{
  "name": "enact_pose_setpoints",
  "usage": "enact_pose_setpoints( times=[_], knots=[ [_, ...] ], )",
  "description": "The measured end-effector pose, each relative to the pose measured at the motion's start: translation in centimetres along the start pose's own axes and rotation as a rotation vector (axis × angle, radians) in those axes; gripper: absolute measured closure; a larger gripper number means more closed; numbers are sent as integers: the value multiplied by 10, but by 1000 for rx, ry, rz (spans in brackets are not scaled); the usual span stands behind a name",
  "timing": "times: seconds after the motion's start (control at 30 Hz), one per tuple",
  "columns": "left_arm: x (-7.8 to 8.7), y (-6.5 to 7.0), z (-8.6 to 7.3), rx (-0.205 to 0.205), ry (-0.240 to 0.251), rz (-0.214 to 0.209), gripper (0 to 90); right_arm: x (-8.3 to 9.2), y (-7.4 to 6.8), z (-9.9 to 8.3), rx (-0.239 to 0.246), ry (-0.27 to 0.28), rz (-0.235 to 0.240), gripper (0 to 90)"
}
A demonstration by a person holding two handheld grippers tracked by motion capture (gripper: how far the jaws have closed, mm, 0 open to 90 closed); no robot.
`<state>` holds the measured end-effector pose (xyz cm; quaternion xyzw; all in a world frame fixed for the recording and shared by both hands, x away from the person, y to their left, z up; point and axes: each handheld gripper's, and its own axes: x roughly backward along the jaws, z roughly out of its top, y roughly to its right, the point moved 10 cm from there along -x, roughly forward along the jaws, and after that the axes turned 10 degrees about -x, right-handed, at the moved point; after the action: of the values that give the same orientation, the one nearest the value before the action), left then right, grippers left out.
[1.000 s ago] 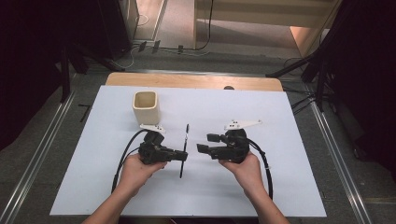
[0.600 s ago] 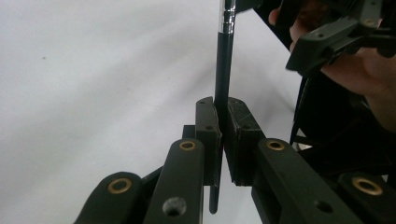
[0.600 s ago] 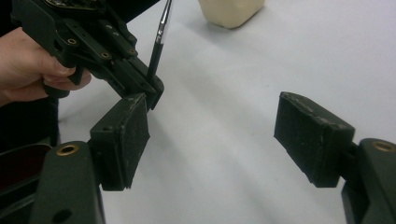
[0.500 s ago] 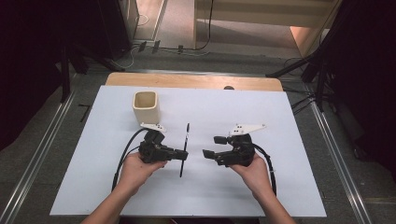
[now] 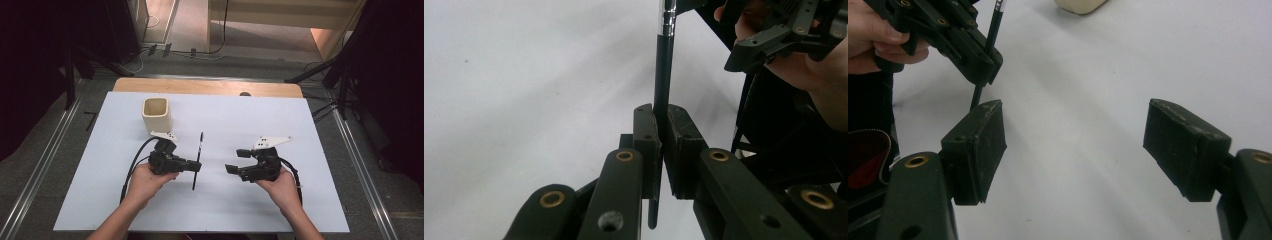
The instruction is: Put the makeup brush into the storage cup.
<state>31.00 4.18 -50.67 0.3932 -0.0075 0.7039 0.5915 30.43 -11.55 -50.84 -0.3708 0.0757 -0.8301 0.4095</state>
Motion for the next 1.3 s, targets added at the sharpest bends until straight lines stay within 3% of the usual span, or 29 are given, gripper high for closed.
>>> enact_pose_setpoints(
  times=[0.4, 0.73, 1.3],
  knots=[
    [7, 1, -3, -15, -8, -5, 850, 12, 6, -14, -11, -10, -30, 259],
    [22, -6, 0, -3, 20, 16, 850, 21, 17, -24, -26, -7, -47, 259],
    [42, -10, 3, -20, 36, 49, 849, 34, 31, -34, -25, -6, -93, 244]
  ],
)
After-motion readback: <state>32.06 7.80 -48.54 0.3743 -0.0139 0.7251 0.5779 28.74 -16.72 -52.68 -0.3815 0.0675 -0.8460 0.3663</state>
